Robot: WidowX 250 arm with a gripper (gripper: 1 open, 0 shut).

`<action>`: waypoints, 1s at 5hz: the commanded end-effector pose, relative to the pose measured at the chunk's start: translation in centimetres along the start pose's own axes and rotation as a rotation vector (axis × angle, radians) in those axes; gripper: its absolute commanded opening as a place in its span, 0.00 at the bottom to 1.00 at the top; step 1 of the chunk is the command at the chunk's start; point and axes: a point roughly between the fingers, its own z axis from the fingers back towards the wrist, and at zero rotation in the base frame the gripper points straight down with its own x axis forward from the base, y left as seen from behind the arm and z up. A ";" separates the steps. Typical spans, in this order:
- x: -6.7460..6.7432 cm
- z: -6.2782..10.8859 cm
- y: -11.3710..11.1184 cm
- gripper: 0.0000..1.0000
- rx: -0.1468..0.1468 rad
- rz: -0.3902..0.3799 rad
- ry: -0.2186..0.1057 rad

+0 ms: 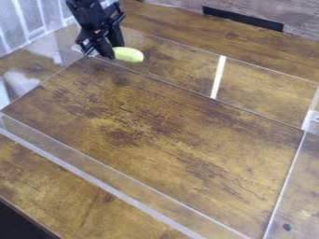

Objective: Move the green spoon to the left

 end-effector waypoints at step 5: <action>7.1 2.0 2.3 0.00 -0.083 0.307 -0.299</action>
